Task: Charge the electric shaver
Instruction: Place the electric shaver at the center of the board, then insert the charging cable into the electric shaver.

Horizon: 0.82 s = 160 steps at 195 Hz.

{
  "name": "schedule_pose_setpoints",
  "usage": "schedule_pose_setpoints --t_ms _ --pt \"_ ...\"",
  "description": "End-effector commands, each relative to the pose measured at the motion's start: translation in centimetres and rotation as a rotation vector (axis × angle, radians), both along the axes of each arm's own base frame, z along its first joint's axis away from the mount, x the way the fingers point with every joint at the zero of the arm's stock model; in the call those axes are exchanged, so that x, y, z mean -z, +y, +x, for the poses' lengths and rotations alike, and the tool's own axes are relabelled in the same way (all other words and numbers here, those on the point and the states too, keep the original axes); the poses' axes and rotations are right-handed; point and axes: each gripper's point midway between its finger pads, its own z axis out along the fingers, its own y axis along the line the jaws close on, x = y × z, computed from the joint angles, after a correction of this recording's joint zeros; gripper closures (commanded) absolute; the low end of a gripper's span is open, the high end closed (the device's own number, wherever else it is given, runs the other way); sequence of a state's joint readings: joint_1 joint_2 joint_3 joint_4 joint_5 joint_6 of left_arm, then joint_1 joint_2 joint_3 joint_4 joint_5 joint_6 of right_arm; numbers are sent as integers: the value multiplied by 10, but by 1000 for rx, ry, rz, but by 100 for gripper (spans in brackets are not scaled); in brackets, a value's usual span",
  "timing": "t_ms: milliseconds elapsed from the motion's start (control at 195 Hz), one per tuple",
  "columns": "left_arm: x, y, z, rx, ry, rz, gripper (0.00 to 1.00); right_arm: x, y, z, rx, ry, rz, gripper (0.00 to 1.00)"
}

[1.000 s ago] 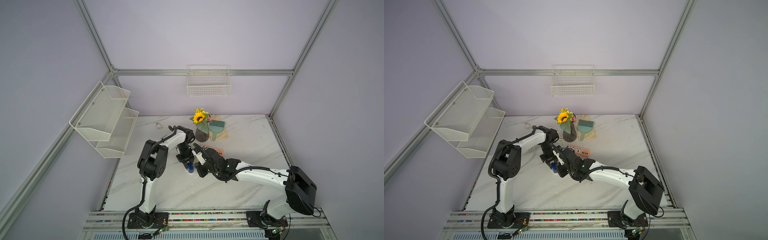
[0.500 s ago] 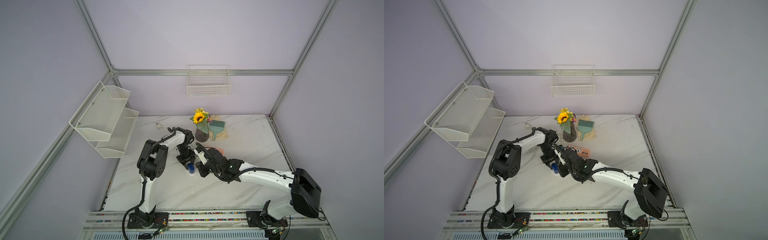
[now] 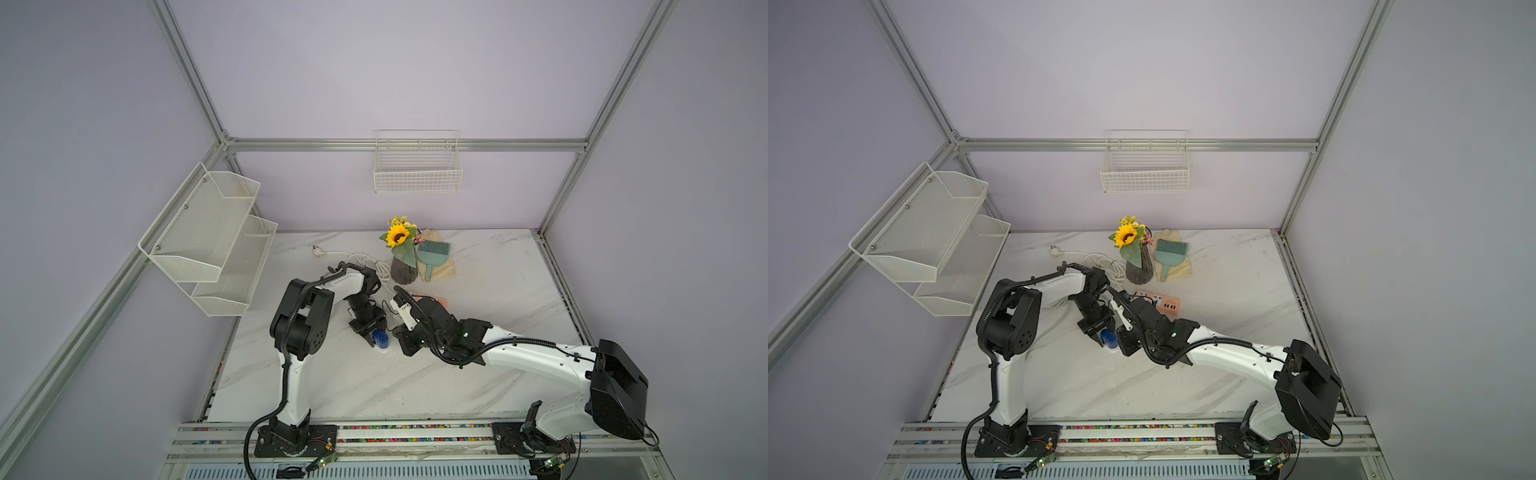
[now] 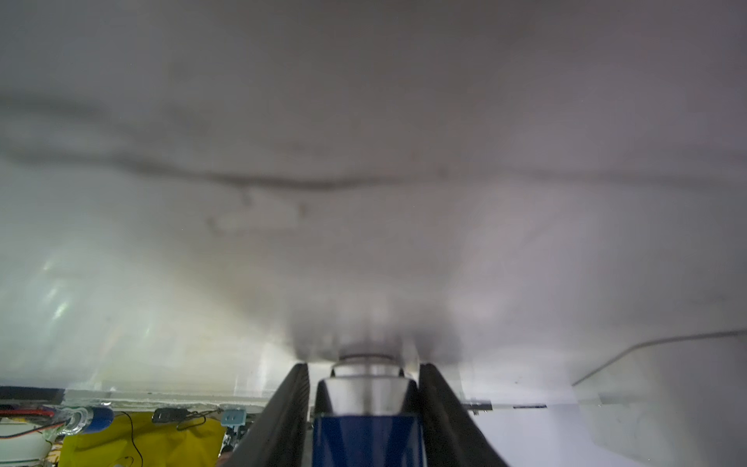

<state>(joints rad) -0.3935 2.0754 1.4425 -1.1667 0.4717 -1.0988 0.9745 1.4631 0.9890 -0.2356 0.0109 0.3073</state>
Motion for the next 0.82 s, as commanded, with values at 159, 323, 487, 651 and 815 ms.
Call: schedule_pose_setpoints --t_ms 159,323,487,651,815 --pt "-13 -10 8 -110 -11 -95 58 -3 2 -3 0 1 -6 100" --pt "-15 -13 8 -124 -10 -114 60 1 3 -2 -7 -5 -18 100" --pt "-15 -13 8 -126 -8 -114 62 11 12 8 -19 -13 -101 100" --pt "-14 -13 8 -121 -7 -115 68 18 22 14 -11 -18 -175 100" --pt "-12 -13 7 -113 -1 -115 71 22 30 18 -34 -36 -219 100"
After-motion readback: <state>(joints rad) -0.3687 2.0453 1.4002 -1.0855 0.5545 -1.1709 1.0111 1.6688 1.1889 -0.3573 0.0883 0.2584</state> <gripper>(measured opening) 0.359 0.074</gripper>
